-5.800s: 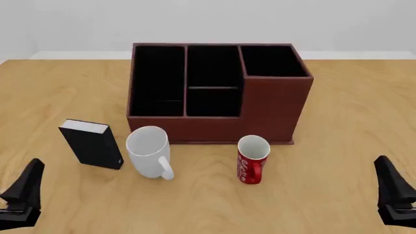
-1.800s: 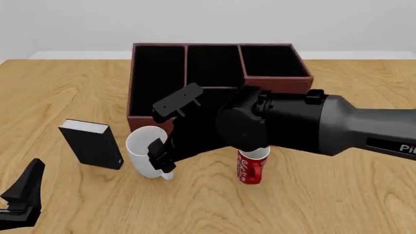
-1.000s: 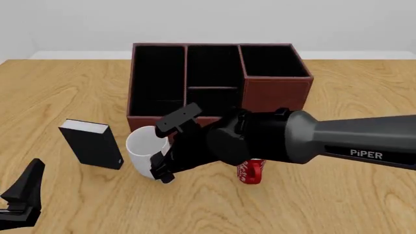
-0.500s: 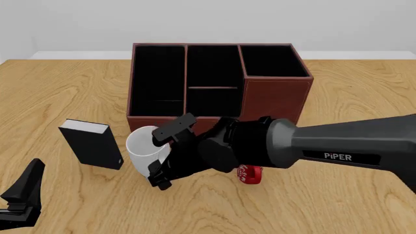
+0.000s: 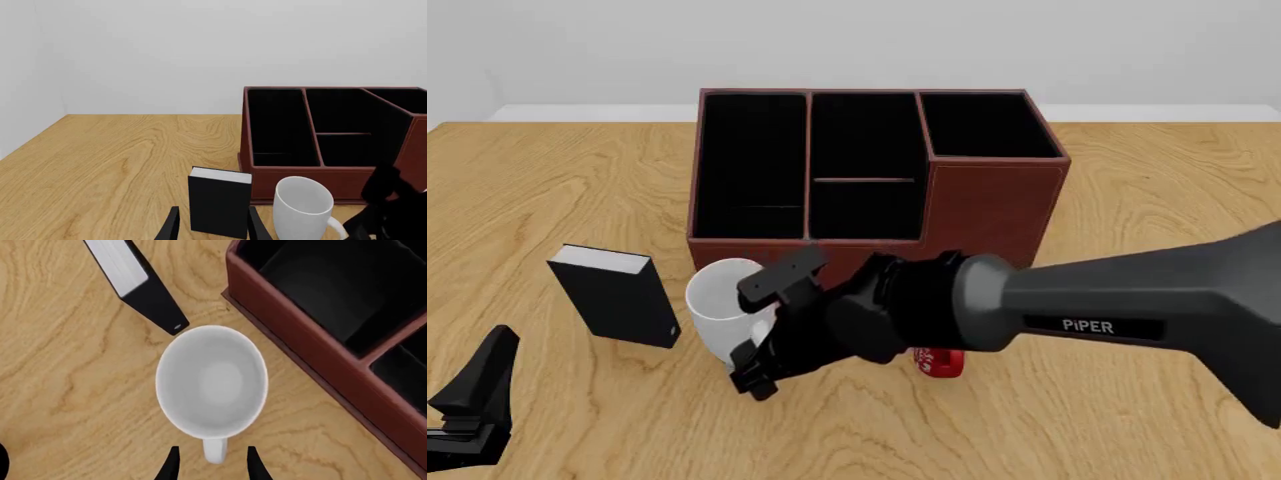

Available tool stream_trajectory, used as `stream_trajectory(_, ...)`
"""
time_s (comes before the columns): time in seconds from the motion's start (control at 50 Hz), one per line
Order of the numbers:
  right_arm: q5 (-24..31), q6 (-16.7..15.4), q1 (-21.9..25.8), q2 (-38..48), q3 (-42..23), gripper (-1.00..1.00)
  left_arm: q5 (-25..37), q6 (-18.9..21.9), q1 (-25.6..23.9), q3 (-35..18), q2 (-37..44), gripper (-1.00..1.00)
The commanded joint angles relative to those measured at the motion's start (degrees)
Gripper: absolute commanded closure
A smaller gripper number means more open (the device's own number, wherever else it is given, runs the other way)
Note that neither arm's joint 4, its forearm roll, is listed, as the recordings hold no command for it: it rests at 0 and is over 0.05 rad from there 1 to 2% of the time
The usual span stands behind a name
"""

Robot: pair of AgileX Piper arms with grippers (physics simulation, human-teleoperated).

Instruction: Pick up the white mug and place it to the right of the caddy.

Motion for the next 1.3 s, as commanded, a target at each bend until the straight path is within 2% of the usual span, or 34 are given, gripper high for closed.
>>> stream_trajectory(0.02, -0.4, 0.4, 0.2, 1.3, -0.2, -1.00, 0.0, 0.0, 0.0, 0.0, 0.0, -1.00)
stream_trajectory(0.04, -0.4, 0.5, 0.1, 1.1, -0.1, -1.00, 0.0, 0.0, 0.0, 0.0, 0.0, -1.00)
stream_trajectory(0.06, -0.6, 0.4, 0.1, 0.8, 0.0, 1.00, 0.0, 0.0, 0.0, 0.0, 0.0, -1.00)
stream_trajectory(0.08, -0.3, -0.5, -0.2, 1.1, 0.0, 1.00, 0.0, 0.0, 0.0, 0.0, 0.0, -1.00)
stream_trajectory(0.3, 0.0, -0.5, 0.3, 0.7, -0.1, 1.00, 0.0, 0.0, 0.0, 0.0, 0.0, -1.00)
stream_trajectory(0.62, 0.2, -2.5, -0.2, -0.1, 0.5, 1.00, 0.0, 0.0, 0.0, 0.0, 0.0, -1.00)
stream_trajectory(0.72, 0.3, -4.4, -0.8, -1.9, 1.5, 1.00, 0.0, 0.0, 0.0, 0.0, 0.0, -1.00)
stream_trajectory(1.04, 0.6, -7.2, -1.5, -6.8, 3.8, 1.00, 0.0, 0.0, 0.0, 0.0, 0.0, -1.00)
stream_trajectory(1.3, 0.9, -7.9, -1.5, -10.2, 4.9, 1.00, 0.0, 0.0, 0.0, 0.0, 0.0, -1.00)
